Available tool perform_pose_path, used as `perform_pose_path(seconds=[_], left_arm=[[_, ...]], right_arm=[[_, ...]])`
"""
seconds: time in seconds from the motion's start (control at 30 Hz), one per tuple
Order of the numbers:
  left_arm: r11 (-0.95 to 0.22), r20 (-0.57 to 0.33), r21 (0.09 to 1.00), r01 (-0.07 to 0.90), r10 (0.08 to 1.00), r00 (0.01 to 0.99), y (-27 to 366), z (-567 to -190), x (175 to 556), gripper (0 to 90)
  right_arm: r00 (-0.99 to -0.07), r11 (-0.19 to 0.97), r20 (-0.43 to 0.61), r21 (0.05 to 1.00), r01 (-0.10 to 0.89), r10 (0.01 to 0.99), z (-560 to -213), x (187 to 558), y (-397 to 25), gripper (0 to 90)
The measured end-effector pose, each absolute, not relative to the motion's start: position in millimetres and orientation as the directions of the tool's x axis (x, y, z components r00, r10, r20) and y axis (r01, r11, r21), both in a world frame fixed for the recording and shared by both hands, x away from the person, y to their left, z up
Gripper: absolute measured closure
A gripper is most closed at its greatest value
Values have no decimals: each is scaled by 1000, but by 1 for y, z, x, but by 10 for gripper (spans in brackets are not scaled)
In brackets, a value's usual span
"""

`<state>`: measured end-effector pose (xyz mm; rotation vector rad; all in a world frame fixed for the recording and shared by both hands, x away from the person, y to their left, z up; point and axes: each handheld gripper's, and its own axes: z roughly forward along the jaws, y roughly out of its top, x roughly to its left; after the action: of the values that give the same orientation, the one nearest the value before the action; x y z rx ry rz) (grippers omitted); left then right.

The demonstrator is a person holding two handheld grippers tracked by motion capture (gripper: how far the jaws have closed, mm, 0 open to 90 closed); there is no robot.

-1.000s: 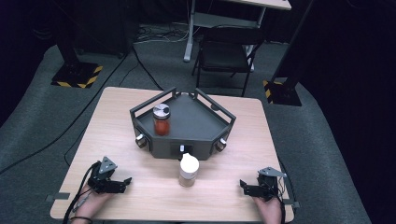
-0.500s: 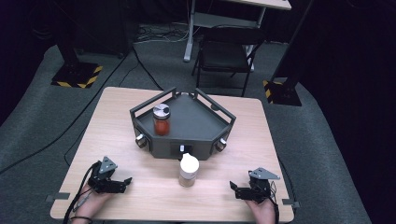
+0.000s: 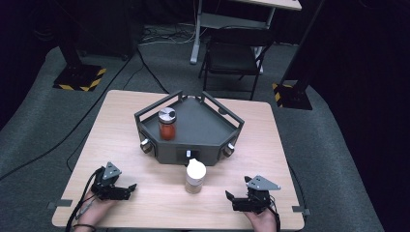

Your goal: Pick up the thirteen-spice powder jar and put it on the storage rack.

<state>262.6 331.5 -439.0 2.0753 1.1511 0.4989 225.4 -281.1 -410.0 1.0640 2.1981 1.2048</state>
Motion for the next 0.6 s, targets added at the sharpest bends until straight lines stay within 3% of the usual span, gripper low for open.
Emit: perform_pose_path(seconds=[0.6], left_arm=[[-363,-1,733,576,845,534,331,-439,264,69]], right_arm=[[-711,364,12,853,375,703,-403,232,-255,83]])
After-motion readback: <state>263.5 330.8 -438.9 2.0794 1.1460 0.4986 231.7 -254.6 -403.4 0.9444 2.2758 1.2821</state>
